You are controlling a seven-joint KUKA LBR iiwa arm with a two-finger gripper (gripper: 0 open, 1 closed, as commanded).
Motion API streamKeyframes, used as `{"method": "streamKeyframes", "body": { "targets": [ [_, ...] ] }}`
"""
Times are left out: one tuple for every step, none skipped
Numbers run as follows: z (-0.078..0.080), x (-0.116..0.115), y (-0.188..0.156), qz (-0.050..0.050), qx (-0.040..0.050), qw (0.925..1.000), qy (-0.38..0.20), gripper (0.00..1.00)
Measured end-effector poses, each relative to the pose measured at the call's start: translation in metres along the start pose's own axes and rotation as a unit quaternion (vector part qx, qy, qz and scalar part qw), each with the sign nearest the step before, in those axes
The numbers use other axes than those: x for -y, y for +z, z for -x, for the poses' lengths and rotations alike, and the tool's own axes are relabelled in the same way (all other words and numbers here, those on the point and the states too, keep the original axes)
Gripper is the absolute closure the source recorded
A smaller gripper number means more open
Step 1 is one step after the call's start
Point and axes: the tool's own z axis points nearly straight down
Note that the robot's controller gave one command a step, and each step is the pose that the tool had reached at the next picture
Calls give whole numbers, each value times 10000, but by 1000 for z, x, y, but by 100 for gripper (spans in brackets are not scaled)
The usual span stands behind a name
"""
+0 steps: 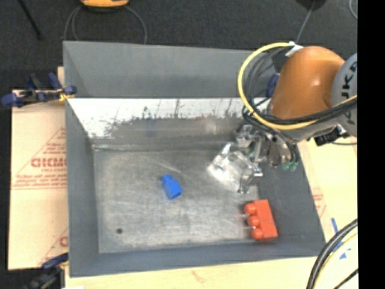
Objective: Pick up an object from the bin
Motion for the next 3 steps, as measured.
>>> {"method": "streamKeyframes", "body": {
  "targets": [
    [8,-37,111,23,-41,10000,31,0],
    [44,-106,135,-4,25,9936,-1126,0],
    [0,-136,134,0,86,9838,-1793,0]
  ]
}}
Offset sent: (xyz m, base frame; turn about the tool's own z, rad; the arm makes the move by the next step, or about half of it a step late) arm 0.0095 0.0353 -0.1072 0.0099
